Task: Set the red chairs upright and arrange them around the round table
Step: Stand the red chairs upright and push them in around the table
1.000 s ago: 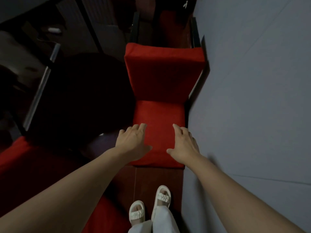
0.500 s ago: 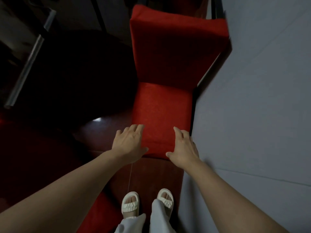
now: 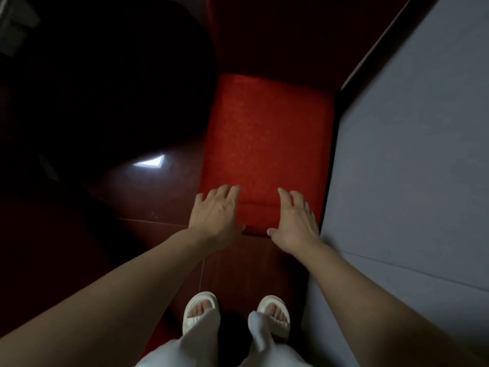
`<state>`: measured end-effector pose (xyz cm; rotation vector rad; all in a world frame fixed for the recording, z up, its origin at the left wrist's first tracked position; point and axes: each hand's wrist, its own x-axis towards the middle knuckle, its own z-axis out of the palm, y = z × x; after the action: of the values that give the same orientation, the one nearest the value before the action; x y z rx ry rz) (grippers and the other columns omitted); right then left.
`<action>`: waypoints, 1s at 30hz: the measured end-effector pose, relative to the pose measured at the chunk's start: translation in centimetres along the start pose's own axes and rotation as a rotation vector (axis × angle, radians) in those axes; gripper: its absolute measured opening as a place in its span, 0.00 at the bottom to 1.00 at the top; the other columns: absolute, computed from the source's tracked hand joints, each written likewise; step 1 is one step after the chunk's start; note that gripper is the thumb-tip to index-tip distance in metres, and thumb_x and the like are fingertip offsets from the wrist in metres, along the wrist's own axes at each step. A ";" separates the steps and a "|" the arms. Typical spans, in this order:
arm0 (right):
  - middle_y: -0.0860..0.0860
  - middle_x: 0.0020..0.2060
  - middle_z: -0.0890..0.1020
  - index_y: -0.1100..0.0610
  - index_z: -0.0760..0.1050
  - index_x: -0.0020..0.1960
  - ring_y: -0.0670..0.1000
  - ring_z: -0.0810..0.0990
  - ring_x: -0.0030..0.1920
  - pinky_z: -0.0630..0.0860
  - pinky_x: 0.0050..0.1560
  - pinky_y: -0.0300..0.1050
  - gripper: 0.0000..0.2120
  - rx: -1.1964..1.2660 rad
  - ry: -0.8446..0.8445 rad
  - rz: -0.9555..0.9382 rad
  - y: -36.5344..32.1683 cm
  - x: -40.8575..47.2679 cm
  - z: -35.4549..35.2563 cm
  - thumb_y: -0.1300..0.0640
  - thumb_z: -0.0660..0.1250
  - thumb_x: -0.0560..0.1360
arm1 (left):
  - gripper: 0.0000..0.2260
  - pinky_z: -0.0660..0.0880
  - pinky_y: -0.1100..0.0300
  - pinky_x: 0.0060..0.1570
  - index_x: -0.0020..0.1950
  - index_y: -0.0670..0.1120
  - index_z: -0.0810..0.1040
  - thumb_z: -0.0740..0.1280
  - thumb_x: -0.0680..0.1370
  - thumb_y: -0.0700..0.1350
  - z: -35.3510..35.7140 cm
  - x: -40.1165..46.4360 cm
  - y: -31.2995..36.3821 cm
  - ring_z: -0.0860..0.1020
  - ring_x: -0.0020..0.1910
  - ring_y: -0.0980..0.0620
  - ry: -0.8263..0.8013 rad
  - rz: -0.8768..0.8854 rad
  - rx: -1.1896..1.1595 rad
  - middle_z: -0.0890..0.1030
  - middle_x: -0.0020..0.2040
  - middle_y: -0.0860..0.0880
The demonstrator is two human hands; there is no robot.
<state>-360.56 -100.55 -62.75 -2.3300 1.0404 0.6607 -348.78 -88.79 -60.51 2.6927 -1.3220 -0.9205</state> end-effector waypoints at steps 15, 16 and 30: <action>0.56 0.75 0.35 0.50 0.37 0.77 0.57 0.35 0.76 0.37 0.74 0.53 0.51 -0.193 0.091 -0.147 8.4 11.5 17.1 0.52 0.72 0.71 | 0.41 0.52 0.43 0.72 0.78 0.50 0.42 0.65 0.75 0.59 19.9 12.6 -3.9 0.49 0.76 0.44 -0.053 0.237 0.425 0.45 0.78 0.44; 0.56 0.75 0.34 0.50 0.36 0.77 0.57 0.34 0.75 0.37 0.74 0.54 0.52 -0.218 0.090 -0.155 8.6 11.9 17.8 0.52 0.72 0.71 | 0.42 0.51 0.42 0.72 0.78 0.51 0.41 0.65 0.75 0.59 20.9 12.8 -4.1 0.47 0.76 0.43 -0.061 0.244 0.446 0.42 0.77 0.43; 0.67 0.70 0.29 0.57 0.19 0.70 0.66 0.33 0.73 0.39 0.70 0.68 0.60 -0.631 0.299 -0.138 10.0 15.4 23.2 0.47 0.71 0.70 | 0.42 0.46 0.32 0.68 0.68 0.48 0.21 0.57 0.80 0.54 26.8 15.6 -6.3 0.42 0.76 0.38 0.164 0.341 0.647 0.35 0.76 0.39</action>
<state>-364.43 -100.27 -92.07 -3.0936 0.8613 0.6685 -350.40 -89.44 -92.11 2.6945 -2.2470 -0.2538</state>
